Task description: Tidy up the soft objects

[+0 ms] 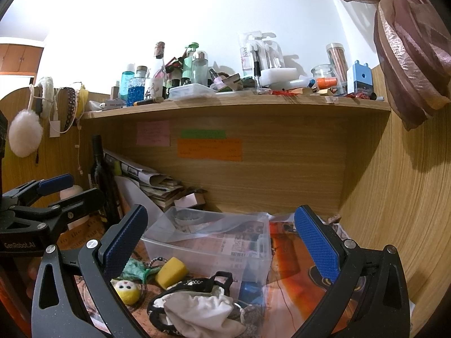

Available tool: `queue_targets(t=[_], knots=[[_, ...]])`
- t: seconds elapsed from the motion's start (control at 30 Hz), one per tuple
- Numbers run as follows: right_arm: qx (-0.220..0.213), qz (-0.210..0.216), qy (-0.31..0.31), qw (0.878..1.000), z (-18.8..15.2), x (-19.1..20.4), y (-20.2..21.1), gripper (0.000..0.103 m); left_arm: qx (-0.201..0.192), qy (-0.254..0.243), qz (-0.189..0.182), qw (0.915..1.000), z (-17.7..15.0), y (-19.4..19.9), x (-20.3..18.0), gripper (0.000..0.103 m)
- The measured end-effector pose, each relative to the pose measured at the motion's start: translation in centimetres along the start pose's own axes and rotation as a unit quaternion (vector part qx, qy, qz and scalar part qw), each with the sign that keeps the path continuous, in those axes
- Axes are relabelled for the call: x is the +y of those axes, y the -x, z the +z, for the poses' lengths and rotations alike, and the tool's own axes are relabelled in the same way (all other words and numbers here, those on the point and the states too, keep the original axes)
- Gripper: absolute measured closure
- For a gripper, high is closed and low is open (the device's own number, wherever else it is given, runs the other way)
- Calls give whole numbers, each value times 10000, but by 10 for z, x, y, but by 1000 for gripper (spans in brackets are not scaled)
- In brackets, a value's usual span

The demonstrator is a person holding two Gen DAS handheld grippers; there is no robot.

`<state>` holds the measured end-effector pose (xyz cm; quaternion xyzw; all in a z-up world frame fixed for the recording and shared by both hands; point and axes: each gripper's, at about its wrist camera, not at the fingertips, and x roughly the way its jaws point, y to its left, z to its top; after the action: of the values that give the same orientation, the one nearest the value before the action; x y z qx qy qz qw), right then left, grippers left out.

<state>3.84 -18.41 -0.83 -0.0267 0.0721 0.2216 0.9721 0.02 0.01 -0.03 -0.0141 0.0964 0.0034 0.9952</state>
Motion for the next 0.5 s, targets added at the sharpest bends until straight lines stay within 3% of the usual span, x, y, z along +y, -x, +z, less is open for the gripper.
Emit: queue_targets(t=[0.5], knots=[[68,36,1,10000,-5,0,-3,0,120,34,26,9999,-5,-1,5,0]])
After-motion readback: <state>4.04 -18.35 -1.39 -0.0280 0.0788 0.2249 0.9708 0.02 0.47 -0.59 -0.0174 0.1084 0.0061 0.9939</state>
